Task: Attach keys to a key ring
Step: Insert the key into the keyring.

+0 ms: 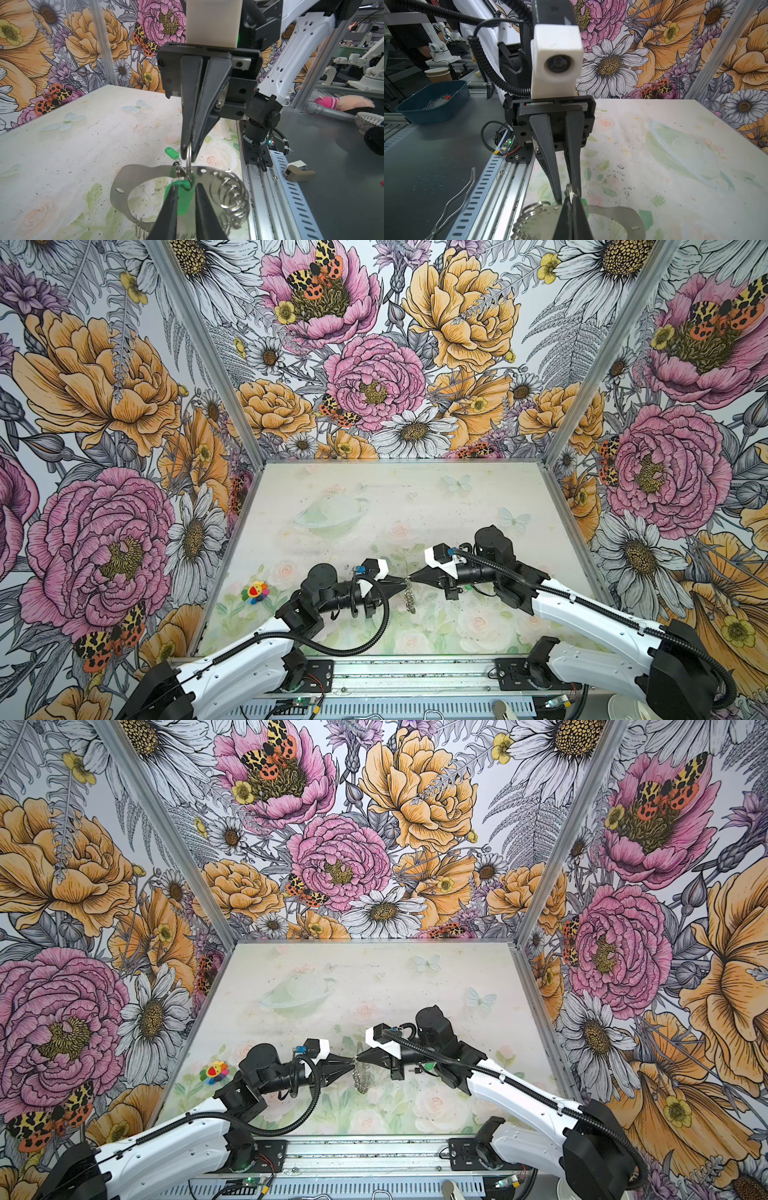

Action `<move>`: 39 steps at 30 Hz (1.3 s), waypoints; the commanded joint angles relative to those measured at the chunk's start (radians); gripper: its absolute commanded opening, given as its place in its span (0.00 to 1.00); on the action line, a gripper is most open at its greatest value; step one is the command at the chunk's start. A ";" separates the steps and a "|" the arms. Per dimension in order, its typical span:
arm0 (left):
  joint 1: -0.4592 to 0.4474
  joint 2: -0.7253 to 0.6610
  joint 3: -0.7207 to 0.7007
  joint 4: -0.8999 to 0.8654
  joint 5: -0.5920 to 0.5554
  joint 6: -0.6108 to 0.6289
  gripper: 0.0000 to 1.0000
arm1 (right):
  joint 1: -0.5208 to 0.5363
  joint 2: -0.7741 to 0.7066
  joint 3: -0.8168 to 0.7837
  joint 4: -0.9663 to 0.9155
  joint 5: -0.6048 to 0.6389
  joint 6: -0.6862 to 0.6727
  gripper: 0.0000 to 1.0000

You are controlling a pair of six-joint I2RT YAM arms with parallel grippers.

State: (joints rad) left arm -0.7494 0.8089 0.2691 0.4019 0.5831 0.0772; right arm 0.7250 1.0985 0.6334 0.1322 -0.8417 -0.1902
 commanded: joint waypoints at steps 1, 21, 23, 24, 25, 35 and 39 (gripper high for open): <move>0.008 -0.020 -0.018 0.044 0.026 -0.018 0.23 | 0.004 0.007 -0.006 0.092 -0.035 0.027 0.00; 0.021 -0.006 -0.019 0.083 0.007 -0.056 0.11 | 0.038 0.066 -0.023 0.205 -0.015 0.066 0.00; 0.021 -0.009 -0.018 0.083 0.003 -0.054 0.09 | 0.039 0.062 -0.027 0.203 -0.015 0.063 0.00; 0.021 -0.010 -0.019 0.083 0.003 -0.054 0.09 | 0.039 0.060 -0.029 0.203 -0.010 0.061 0.00; 0.021 -0.011 -0.021 0.081 0.003 -0.054 0.10 | 0.039 0.055 -0.030 0.200 -0.008 0.059 0.00; 0.027 -0.022 -0.024 0.073 0.007 -0.047 0.08 | 0.036 0.041 -0.023 0.169 -0.005 0.041 0.00; 0.027 -0.005 -0.020 0.071 0.009 -0.040 0.02 | 0.036 0.040 -0.023 0.168 -0.004 0.038 0.00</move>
State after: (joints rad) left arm -0.7288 0.7952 0.2501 0.4534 0.5888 0.0250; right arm 0.7532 1.1587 0.6064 0.2707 -0.8345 -0.1432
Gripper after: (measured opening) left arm 0.055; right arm 0.047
